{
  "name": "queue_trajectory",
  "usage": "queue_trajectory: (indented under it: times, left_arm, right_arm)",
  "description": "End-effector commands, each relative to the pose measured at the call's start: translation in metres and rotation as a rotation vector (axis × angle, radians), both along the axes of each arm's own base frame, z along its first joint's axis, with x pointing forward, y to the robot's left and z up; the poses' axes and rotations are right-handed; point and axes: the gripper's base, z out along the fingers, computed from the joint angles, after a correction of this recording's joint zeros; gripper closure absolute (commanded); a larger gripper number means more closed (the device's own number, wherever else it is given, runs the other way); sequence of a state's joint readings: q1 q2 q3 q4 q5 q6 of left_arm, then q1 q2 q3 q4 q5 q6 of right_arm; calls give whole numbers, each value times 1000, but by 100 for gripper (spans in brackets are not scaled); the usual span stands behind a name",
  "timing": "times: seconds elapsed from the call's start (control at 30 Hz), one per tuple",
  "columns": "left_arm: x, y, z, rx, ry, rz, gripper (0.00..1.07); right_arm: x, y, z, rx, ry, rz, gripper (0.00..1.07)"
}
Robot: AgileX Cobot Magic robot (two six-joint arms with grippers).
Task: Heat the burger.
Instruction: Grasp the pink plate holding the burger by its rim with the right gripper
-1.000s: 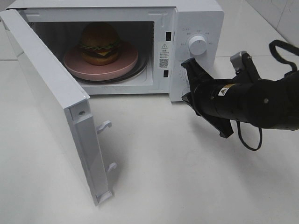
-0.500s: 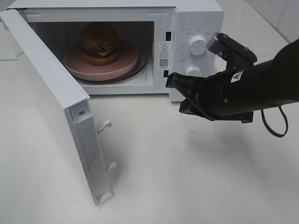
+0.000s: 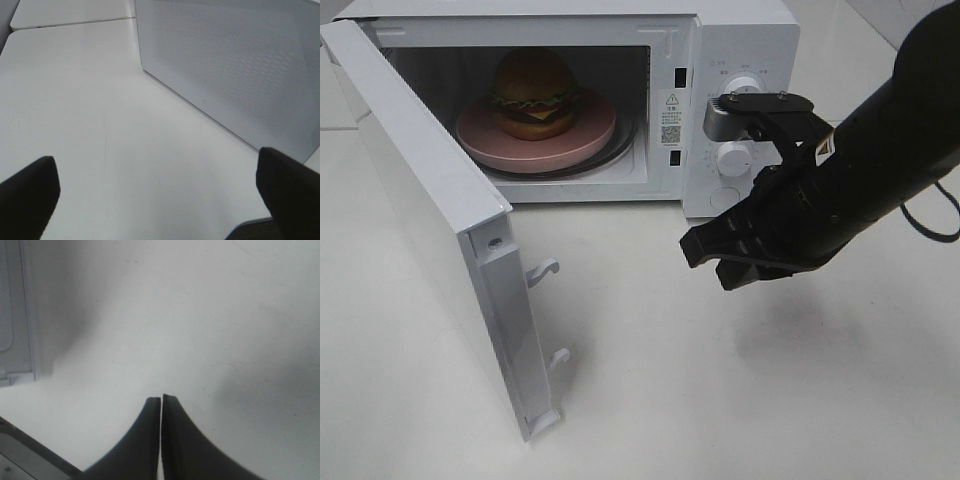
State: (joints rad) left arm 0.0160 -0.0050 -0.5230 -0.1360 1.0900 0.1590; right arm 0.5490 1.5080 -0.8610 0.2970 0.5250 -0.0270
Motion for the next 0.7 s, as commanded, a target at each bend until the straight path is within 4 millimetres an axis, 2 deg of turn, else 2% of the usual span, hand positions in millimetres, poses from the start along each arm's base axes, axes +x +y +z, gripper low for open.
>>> queue_trajectory:
  times: [0.03,0.07,0.13,0.2,0.23,0.3,0.33,0.37,0.43,0.47,0.5,0.53,0.6,0.63,0.67,0.7]
  left_arm:
    - [0,-1,0,-12,-14,4,7]
    - [0,-1,0,-12,-14,4,7]
    - [0,-1,0,-12,-14,4,7]
    - [0,-1,0,-12,-14,4,7]
    - [0,-1,0,-12,-14,4,7]
    - [0,-1,0,-12,-14,4,7]
    - [0,-1,0,-12,-14,4,7]
    - [0,-1,0,-12,-14,4,7]
    - [0,-1,0,-12,-14,4,7]
    - [0,-1,0,-12,-14,4,7]
    - [0,-1,0,-12,-14,4,7]
    - [0,-1,0,-12,-14,4,7]
    - [0,-1,0,-12,-14,4,7]
    - [0,-1,0,-12,-14,4,7]
    - [0,-1,0,-12,-14,4,7]
    - [0,-1,0,-12,-14,4,7]
  right_arm:
    - [1,-3,12,-87,-18,135,104]
    - [1,-3,12,-87,-18,135,104]
    - [2,-4,22,-172,-38,306,104]
    - [2,-5,24,-189,-39,352,104]
    - [2,-5,29,-227,-60,471,103]
    - [2,-5,30,-243,-68,534,103]
    - [2,-5,33,-268,-89,654,103]
    - [2,-5,33,-268,-89,654,103]
    - [1,-6,37,-303,-131,855,102]
    - [1,-6,37,-303,-131,855,102]
    - [1,-6,38,-316,-151,925,102]
    - [2,-6,39,-341,-197,1058,102]
    - [2,-6,39,-354,-213,1109,102]
    - [2,-7,38,-389,-251,1233,101]
    - [2,-7,38,-389,-251,1233,101]
    - [4,-9,38,-430,-280,1330,101]
